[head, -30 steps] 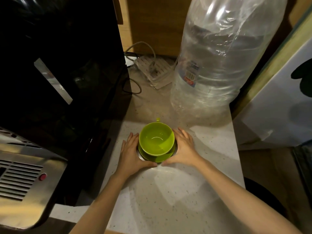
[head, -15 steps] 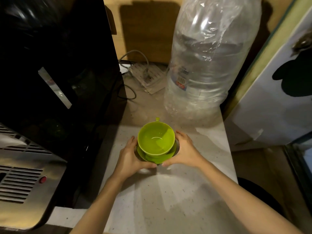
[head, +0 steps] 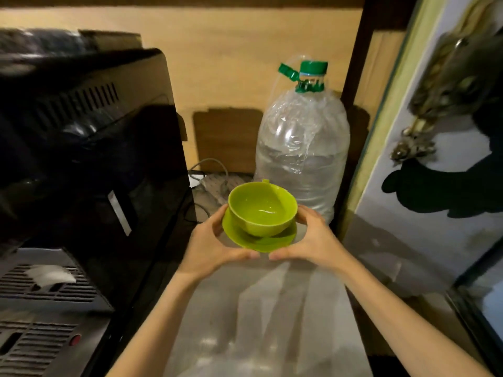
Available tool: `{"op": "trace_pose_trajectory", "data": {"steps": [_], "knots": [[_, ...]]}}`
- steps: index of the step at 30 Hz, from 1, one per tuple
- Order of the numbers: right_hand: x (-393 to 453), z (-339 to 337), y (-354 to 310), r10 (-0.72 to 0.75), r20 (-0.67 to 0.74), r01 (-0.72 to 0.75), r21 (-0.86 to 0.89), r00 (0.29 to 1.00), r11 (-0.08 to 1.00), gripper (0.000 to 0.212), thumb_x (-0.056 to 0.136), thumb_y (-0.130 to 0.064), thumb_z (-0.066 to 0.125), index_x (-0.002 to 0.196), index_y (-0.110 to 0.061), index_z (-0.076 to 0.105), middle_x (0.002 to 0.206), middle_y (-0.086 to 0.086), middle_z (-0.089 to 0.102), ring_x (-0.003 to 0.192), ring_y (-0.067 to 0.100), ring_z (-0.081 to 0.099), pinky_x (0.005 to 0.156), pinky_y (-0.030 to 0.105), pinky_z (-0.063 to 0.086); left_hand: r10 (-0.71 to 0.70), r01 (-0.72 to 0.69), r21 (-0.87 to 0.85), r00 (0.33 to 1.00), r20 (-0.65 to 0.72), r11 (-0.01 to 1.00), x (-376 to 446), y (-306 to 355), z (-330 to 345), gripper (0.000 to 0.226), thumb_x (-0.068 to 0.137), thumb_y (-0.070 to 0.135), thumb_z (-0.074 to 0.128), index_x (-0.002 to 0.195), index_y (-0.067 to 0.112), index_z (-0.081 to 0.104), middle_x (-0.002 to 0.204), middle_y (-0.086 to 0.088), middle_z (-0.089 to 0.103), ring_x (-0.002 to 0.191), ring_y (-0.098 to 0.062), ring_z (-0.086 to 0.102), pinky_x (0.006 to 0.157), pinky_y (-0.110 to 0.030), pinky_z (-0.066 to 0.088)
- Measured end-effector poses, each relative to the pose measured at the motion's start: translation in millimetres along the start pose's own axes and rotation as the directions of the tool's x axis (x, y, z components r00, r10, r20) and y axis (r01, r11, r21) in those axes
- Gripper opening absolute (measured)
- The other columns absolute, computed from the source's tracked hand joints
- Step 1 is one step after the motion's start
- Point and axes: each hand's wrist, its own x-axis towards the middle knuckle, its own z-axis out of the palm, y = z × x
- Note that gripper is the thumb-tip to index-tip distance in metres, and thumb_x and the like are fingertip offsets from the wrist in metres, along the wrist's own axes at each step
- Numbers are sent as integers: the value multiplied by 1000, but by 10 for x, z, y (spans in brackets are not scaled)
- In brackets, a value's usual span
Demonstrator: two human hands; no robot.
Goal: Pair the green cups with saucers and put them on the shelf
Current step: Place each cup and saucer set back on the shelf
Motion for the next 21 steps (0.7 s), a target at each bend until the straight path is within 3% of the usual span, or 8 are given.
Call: {"op": "trace_pose_trajectory", "data": {"steps": [3, 6, 12, 16, 18, 21], "knots": [[92, -276, -261, -52, -44, 54, 56, 998, 997, 104, 25, -73, 79, 118, -38, 51, 127, -4, 57, 123, 19, 48, 104, 48, 39, 80, -80, -35, 997, -13, 996, 141, 358, -42, 85, 31, 42, 89, 110, 35, 58, 102, 23, 71, 101, 2, 62, 89, -15, 48], [183, -631, -615, -102, -81, 109, 90, 992, 990, 99, 27, -67, 81, 116, -34, 54, 123, -5, 60, 121, 16, 50, 104, 45, 40, 145, -148, -57, 988, -56, 987, 302, 742, -82, 71, 37, 31, 89, 103, 34, 64, 102, 10, 73, 99, -12, 67, 90, -31, 52], [401, -1207, -1320, -204, -63, 212, 177, 977, 961, 83, 41, -28, 91, 117, -16, 59, 113, -6, 66, 108, 9, 58, 85, 15, 46, 237, -251, -92, 961, -145, 964, 636, 1464, -291, 54, 33, 37, 87, 84, 43, 71, 93, 3, 76, 100, -23, 68, 91, -44, 53], [499, -1480, -1740, -248, -83, 261, 224, 965, 939, 46, 47, -28, 84, 89, -30, 63, 88, -19, 70, 86, -7, 63, 69, 7, 47, 272, -291, -119, 950, -153, 949, 775, 1932, -444, 43, 33, 38, 83, 75, 33, 73, 82, 9, 77, 85, -7, 70, 72, -18, 55], [544, -1606, -1939, -295, -83, 306, 239, 952, 921, 40, 50, -22, 86, 81, -30, 62, 76, -20, 71, 74, -12, 64, 60, 3, 47, 304, -319, -106, 942, -140, 942, 820, 2162, -520, 47, 37, 38, 82, 82, 27, 73, 85, 9, 77, 85, -5, 70, 74, -17, 53], [622, -1767, -2202, -334, -95, 347, 225, 938, 911, 37, 54, -28, 82, 82, -33, 59, 83, -18, 67, 74, -9, 64, 61, 6, 48, 312, -321, -60, 942, -126, 945, 919, 2470, -621, 45, 43, 35, 86, 85, 26, 73, 85, 9, 77, 84, -2, 69, 72, -17, 47]]}}
